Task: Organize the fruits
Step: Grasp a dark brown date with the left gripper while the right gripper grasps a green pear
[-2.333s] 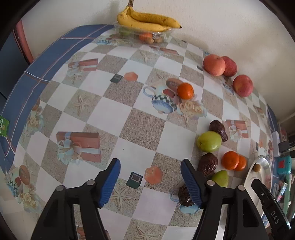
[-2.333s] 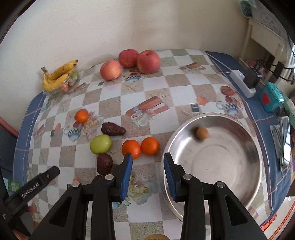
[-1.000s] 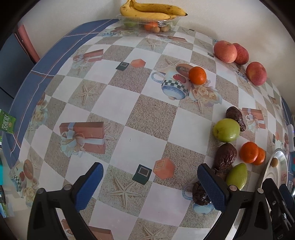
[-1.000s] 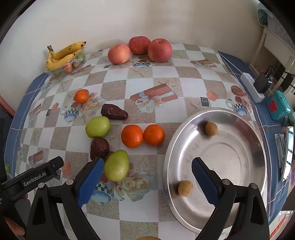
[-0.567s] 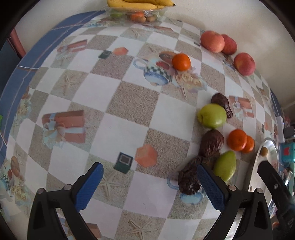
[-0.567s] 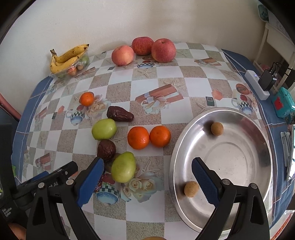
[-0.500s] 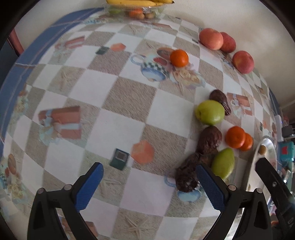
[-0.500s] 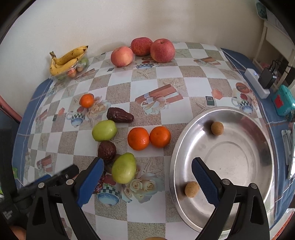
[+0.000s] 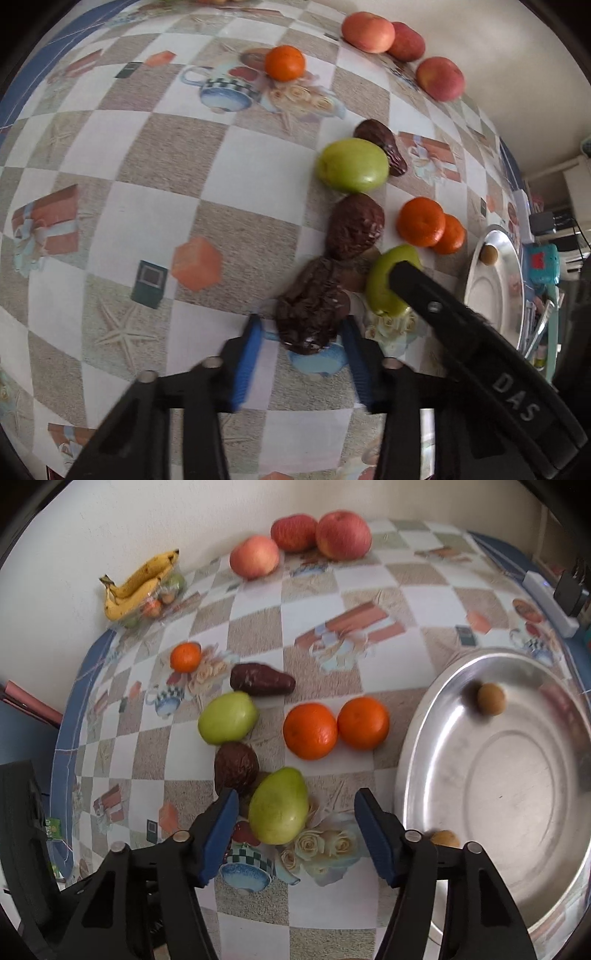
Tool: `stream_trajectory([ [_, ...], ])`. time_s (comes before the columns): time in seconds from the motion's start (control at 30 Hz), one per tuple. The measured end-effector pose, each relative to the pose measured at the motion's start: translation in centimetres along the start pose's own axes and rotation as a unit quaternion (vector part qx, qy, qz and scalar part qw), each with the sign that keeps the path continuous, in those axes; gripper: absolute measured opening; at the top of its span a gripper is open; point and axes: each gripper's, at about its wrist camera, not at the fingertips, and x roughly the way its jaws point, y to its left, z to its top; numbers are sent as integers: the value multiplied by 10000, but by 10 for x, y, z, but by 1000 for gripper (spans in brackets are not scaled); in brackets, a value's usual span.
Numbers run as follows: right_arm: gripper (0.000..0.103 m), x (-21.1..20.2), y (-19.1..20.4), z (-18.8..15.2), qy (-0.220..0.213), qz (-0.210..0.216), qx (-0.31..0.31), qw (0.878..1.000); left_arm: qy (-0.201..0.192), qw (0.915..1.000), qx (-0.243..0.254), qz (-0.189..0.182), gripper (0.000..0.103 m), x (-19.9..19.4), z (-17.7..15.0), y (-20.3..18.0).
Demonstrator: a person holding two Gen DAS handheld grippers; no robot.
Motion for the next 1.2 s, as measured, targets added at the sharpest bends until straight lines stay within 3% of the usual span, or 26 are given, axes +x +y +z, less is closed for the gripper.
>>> stream_trajectory([
  [0.4, 41, 23, -4, -5, 358, 609, 396, 9967, -78, 9999, 76, 82, 39, 2, 3, -3],
  [0.6, 41, 21, -4, -6, 315, 560, 436, 9970, -231, 9993, -256, 125, 39, -8, 5, 15],
  [0.9, 41, 3, -13, -3, 72, 357, 525, 9980, -898, 9918, -833, 358, 39, -40, 19, 46],
  [1.2, 41, -20, -22, -1, -209, 152, 552, 9981, -1060, 9906, -814, 296, 38, -48, 24, 42],
])
